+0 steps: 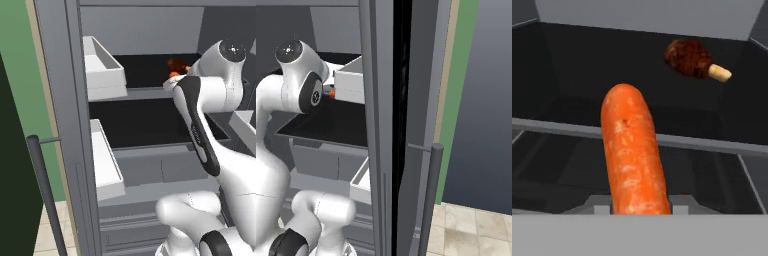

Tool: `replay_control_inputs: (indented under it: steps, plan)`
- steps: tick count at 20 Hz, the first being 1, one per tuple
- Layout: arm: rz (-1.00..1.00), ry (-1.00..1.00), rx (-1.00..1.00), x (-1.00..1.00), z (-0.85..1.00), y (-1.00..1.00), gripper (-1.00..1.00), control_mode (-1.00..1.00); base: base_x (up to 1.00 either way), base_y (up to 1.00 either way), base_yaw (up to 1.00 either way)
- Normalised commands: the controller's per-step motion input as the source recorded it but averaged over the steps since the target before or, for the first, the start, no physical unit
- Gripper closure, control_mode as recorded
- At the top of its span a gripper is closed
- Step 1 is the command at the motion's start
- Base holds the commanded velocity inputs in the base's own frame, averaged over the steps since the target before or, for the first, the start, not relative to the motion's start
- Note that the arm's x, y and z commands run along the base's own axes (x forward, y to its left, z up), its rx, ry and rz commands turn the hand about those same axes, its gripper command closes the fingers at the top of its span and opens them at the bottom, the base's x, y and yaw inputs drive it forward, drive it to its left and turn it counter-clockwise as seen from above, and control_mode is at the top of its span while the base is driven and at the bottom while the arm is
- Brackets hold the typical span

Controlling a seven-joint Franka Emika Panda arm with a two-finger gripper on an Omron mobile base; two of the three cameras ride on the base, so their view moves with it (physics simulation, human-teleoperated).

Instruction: Place one carrot and one steak in each tupperware on the nearby counter, to pack two identical lunches.

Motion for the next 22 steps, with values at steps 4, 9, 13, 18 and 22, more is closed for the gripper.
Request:
replay_control_inputs:
  steps: [4,9,13,18,22]
  plan:
    - [-0.17,0.11,0.05,-1.00,-0.51,0.36,1.00,-1.00,0.00,0.00,0.00]
    - [-0.17,0.21,0.00,-1.00,-0.74,0.50,1.00,-1.00,0.00,0.00,0.00]
    - [-0.05,0.06,0.00,-0.25,-0.21,0.15,1.00,1.00,-0.75,0.52,-0.18]
    - [0.00,0.00,0.00,0.00,0.00,0.00,1.00,1.00,-1.00,0.39,-0.56]
    - [0.00,0.00,0.00,0.00,0.00,0.00,1.00,1.00,-0.86,0.10,-0.76]
